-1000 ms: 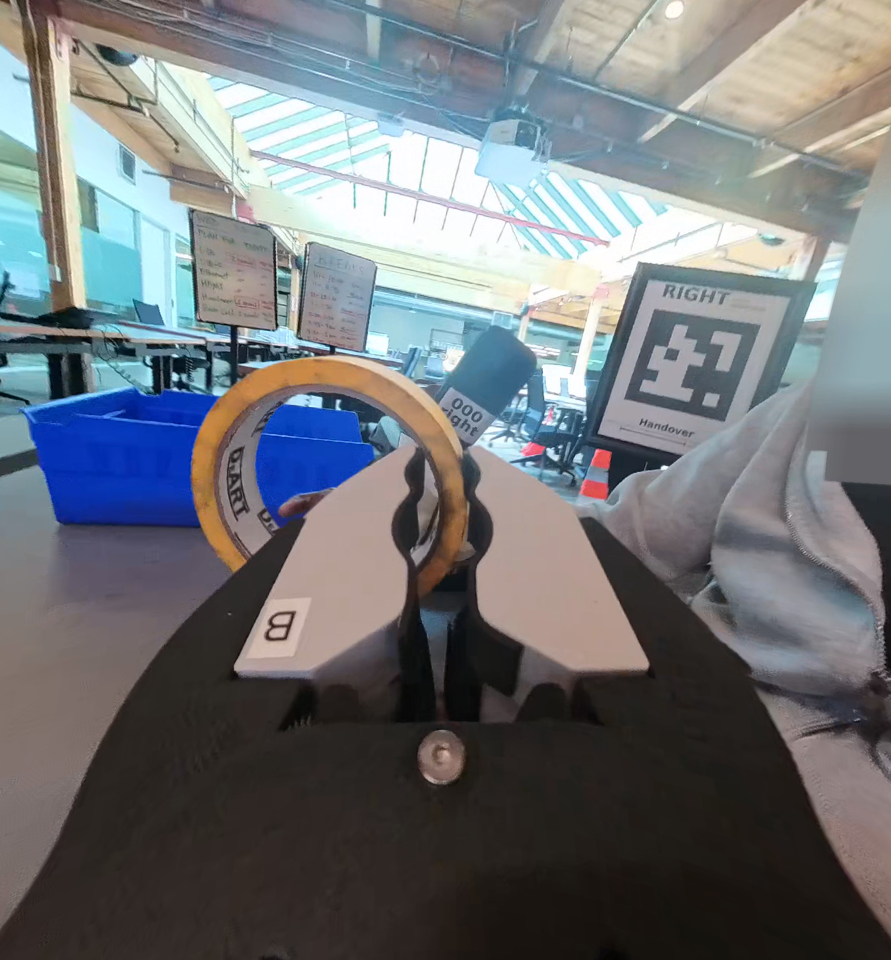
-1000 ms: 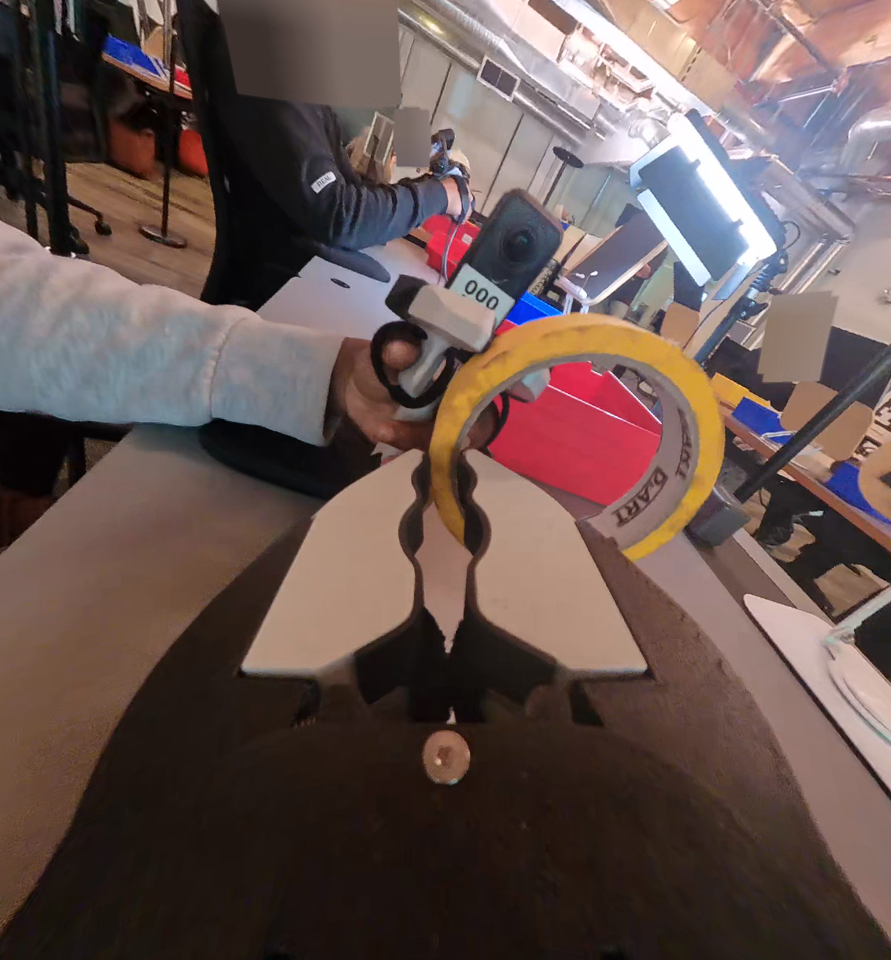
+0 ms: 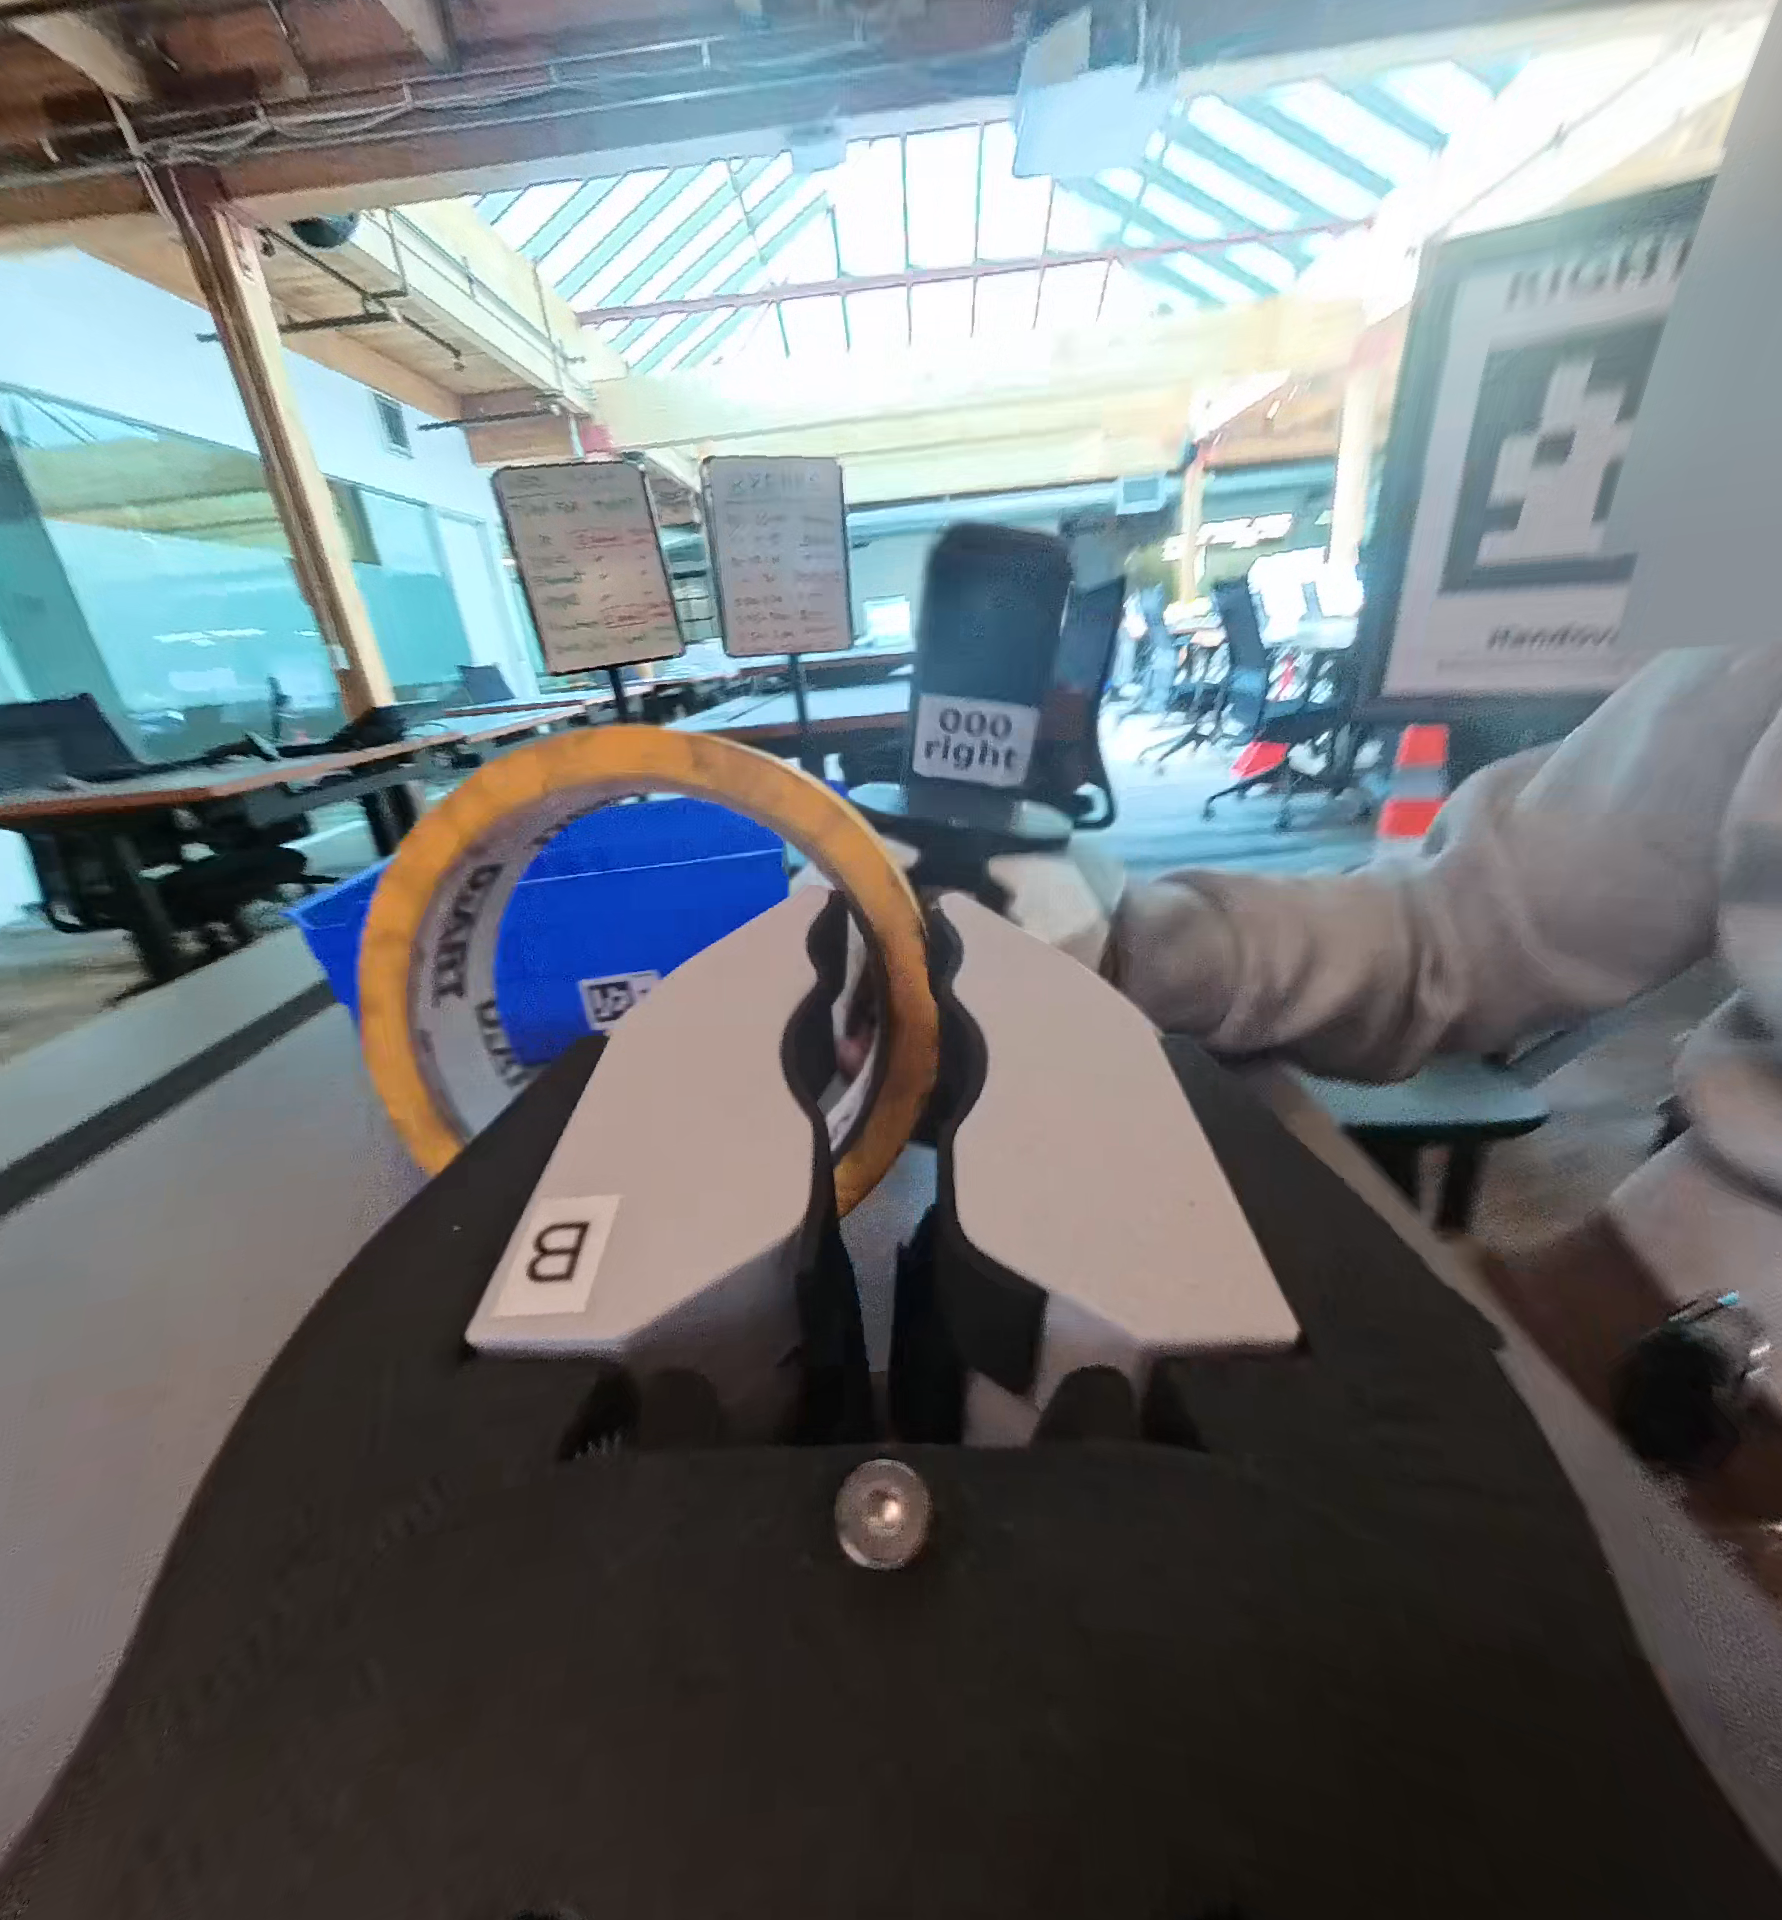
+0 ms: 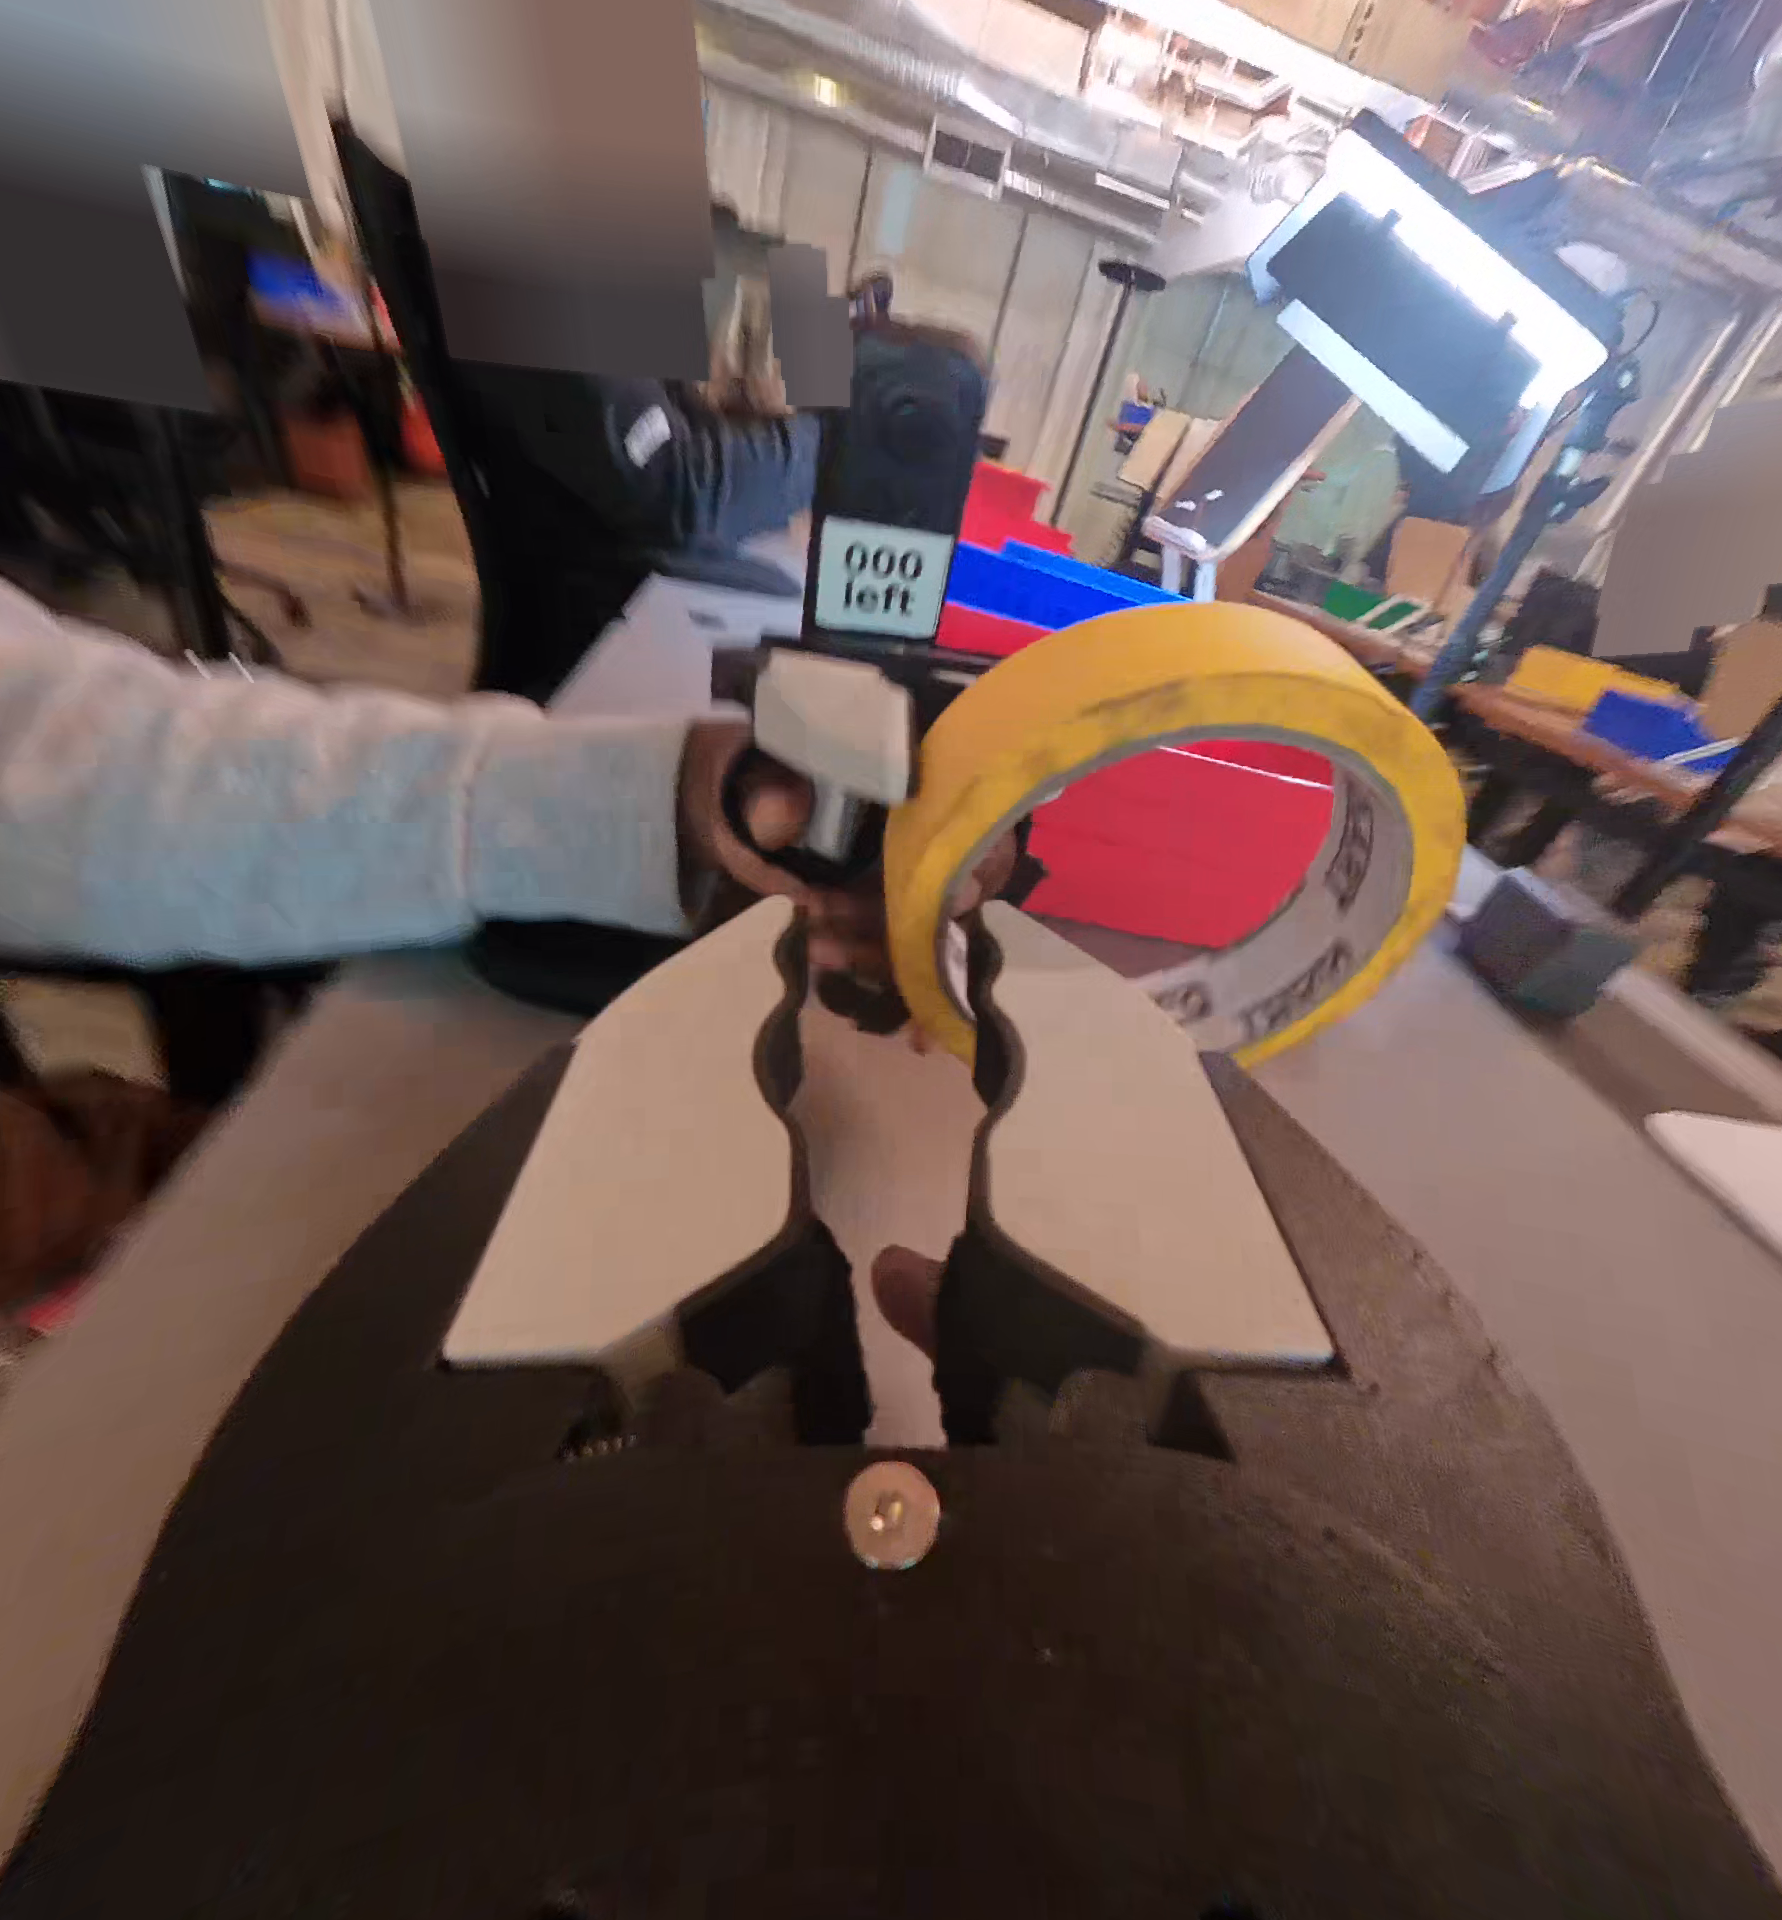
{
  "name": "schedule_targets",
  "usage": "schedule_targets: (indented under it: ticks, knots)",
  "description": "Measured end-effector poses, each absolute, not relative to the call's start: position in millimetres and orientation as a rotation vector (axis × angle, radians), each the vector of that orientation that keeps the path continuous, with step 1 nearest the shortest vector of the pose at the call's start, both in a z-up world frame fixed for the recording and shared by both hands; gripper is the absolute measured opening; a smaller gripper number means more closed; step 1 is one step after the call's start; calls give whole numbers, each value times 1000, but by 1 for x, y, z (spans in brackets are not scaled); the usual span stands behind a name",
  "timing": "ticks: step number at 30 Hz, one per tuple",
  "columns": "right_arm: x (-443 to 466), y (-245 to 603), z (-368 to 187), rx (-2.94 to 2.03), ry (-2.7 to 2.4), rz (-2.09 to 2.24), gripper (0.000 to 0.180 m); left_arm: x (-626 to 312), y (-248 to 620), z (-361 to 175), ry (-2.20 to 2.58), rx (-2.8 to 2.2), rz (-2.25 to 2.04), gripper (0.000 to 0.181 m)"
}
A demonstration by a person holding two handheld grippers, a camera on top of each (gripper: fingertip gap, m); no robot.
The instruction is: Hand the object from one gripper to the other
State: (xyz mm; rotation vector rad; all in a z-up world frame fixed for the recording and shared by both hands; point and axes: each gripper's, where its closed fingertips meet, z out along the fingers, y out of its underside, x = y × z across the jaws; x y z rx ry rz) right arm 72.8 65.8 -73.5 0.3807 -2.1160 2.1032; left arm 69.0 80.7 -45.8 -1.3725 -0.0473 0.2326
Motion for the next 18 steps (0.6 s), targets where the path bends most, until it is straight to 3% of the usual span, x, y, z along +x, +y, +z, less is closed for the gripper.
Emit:
schedule_targets:
  ticks: [4, 8, 10, 13, 18]
  knots:
    - [68, 75, -51, 79, -2191, 2484, 40, 71, 88, -57, 23, -1450, 294, 10]
    - [59, 79, -46, -92, -2207, 2611, 18, 67, 94, -72, 20, -1542, 319, 11]
    - [62, 79, -48, 9, -2186, 2548, 13, 63, 93, -73, -29, -1544, 303, 13]
    - [65, 75, -56, 235, -2093, 2293, 11, 72, 86, -48, -53, -1363, 204, 34]
    - [72, 65, -74, 525, -1988, 1934, 11, 66, 77, -38, -126, -1299, 154, 36]
